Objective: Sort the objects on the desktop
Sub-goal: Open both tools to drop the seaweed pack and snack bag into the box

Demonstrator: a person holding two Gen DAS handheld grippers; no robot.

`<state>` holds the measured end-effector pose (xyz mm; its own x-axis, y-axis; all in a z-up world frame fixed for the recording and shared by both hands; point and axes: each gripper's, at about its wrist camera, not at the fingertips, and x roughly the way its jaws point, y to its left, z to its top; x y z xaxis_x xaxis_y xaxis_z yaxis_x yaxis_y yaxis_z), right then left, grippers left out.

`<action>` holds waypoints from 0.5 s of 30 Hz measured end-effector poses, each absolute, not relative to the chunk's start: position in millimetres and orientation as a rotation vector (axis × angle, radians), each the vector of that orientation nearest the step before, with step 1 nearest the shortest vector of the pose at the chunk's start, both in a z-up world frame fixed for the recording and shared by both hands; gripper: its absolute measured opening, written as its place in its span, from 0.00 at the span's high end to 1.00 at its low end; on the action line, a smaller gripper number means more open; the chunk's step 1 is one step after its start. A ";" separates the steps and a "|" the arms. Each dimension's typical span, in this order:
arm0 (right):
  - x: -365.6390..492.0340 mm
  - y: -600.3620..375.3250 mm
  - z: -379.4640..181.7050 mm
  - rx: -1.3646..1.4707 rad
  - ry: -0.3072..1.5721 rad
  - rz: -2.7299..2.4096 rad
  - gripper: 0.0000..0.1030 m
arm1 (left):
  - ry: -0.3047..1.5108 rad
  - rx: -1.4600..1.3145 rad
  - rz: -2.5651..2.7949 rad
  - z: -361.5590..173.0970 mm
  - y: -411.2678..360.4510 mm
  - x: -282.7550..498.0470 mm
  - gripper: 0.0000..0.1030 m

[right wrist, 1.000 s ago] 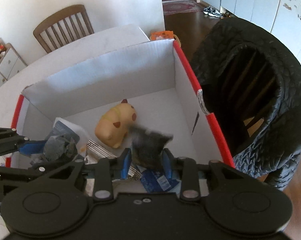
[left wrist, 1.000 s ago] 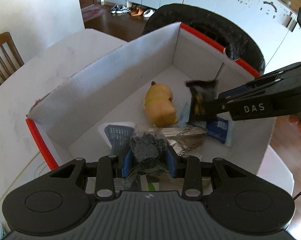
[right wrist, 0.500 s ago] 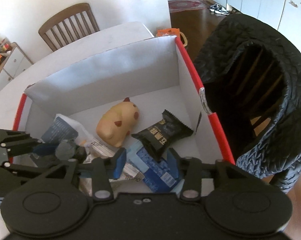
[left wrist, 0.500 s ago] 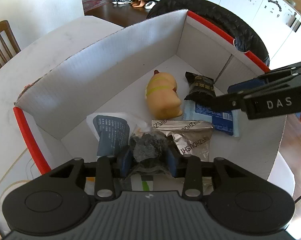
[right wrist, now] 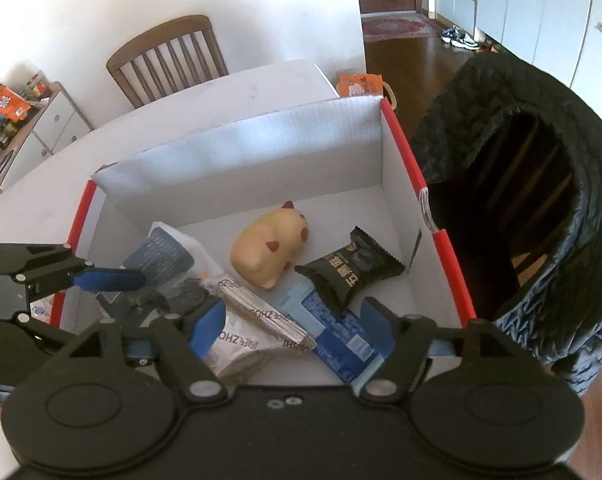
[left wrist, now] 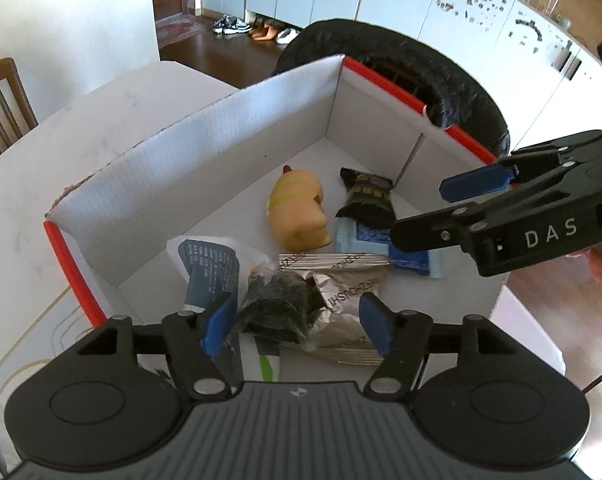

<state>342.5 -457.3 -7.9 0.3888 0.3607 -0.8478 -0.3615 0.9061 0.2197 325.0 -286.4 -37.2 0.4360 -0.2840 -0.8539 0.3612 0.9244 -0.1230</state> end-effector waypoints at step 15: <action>312.3 -448.4 22.5 -0.009 1.016 0.497 0.25 | 0.956 -0.007 -0.424 -3.7 -264.6 290.6 0.35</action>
<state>312.3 -448.4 22.5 0.4260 0.3936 -0.8146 -0.4017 0.8891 0.2195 290.6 -264.6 -3.7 0.5014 -0.3536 -0.7896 0.3474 0.9181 -0.1905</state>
